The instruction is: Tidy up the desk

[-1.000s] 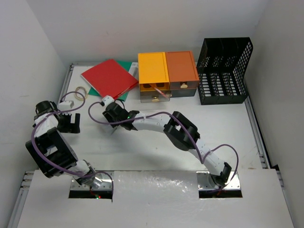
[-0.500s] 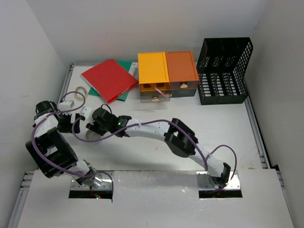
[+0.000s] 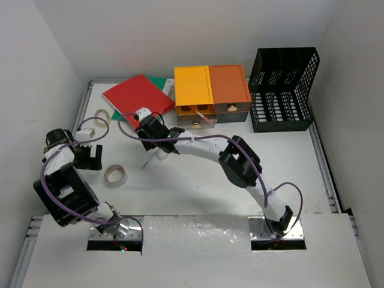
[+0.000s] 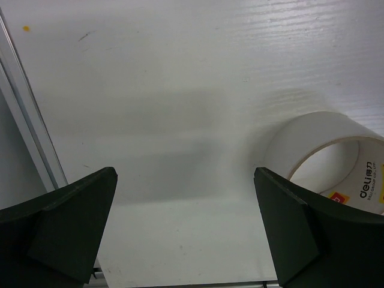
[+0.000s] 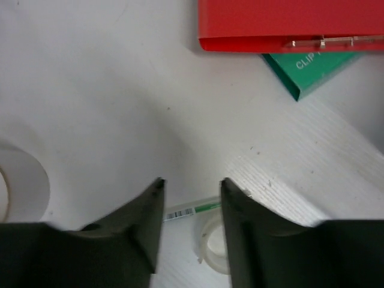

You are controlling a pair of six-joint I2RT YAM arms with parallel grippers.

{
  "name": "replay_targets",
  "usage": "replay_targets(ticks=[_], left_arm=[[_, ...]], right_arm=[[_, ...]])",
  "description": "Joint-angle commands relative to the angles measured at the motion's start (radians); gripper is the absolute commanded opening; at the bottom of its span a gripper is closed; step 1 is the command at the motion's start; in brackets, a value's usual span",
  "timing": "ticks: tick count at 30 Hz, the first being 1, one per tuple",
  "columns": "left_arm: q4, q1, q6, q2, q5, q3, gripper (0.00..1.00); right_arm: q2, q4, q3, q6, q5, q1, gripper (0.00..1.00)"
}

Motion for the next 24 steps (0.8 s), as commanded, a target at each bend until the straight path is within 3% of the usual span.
replay_targets(ticks=[1,5,11,21,24], left_arm=[[0.007,0.005,0.019,-0.040,0.017,-0.010,0.98],[0.012,0.006,0.024,-0.040,0.017,-0.020,0.98],[0.015,0.006,0.024,-0.040,0.023,-0.029,0.98],[0.018,0.005,0.038,-0.043,0.025,-0.047,0.98],[0.033,0.005,0.041,-0.039,0.037,-0.044,0.98]], right_arm=[[0.009,0.002,0.008,0.129,-0.005,0.023,0.46],[-0.060,0.157,-0.159,0.249,0.006,0.022,0.51],[-0.074,0.309,-0.285,0.457,0.043,0.026,0.47],[0.001,0.254,-0.264,0.516,0.181,0.048,0.54],[0.020,0.214,-0.228,0.447,0.196,0.035,0.57]])
